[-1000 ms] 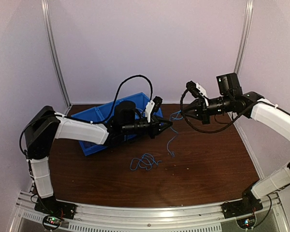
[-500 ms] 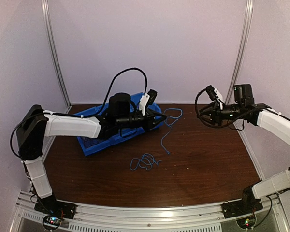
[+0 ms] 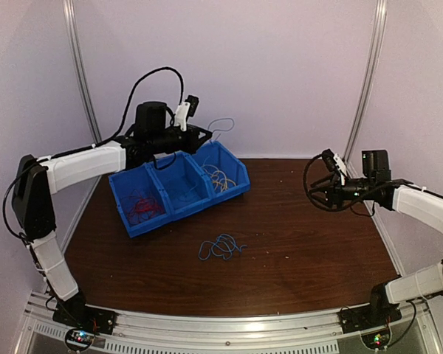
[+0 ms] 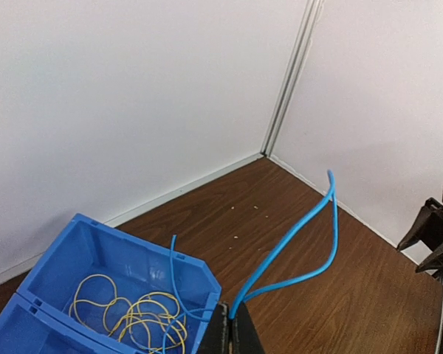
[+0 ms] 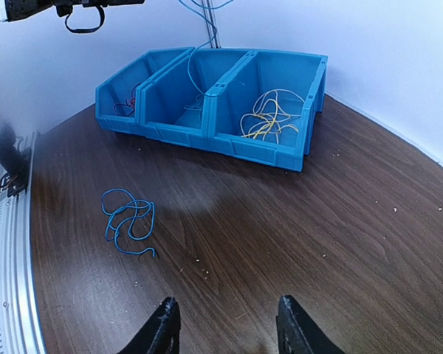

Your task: Untangle the cables

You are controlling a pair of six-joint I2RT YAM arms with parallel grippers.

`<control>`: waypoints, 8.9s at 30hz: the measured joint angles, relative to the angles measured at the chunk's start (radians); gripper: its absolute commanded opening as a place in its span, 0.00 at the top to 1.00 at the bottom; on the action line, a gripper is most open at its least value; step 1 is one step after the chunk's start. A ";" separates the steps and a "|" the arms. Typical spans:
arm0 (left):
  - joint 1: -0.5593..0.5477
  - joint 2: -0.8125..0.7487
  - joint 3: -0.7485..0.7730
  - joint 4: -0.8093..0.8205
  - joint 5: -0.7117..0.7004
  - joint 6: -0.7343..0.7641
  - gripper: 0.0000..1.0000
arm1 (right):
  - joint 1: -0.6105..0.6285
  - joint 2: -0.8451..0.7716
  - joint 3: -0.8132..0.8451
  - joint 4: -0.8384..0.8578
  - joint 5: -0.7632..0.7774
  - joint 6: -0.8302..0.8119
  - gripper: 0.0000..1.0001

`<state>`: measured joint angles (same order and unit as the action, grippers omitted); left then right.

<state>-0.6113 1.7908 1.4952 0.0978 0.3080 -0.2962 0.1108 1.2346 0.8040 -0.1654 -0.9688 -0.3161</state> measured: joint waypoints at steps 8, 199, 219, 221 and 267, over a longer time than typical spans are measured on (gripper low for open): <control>0.067 -0.002 0.021 -0.138 -0.089 0.017 1.00 | 0.000 0.000 0.000 0.006 0.004 -0.034 0.54; 0.180 -0.640 -0.610 -0.293 -0.301 -0.085 1.00 | 0.278 0.461 0.587 -0.169 0.239 0.035 1.00; 0.260 -0.182 -0.139 -0.219 -0.206 -0.102 1.00 | 0.579 1.204 1.424 -0.085 0.275 0.351 0.50; 0.275 -0.148 -0.135 -0.208 -0.199 -0.110 1.00 | 0.586 1.245 1.452 -0.049 0.282 0.375 0.41; 0.290 -0.222 0.017 -0.309 -0.166 0.025 0.02 | 0.020 0.083 0.379 -0.015 0.490 0.197 0.00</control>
<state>-0.3218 1.5692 1.5120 -0.2115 0.1417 -0.2714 0.1310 1.3178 1.1828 -0.1806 -0.4789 -0.1188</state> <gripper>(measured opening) 0.973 0.997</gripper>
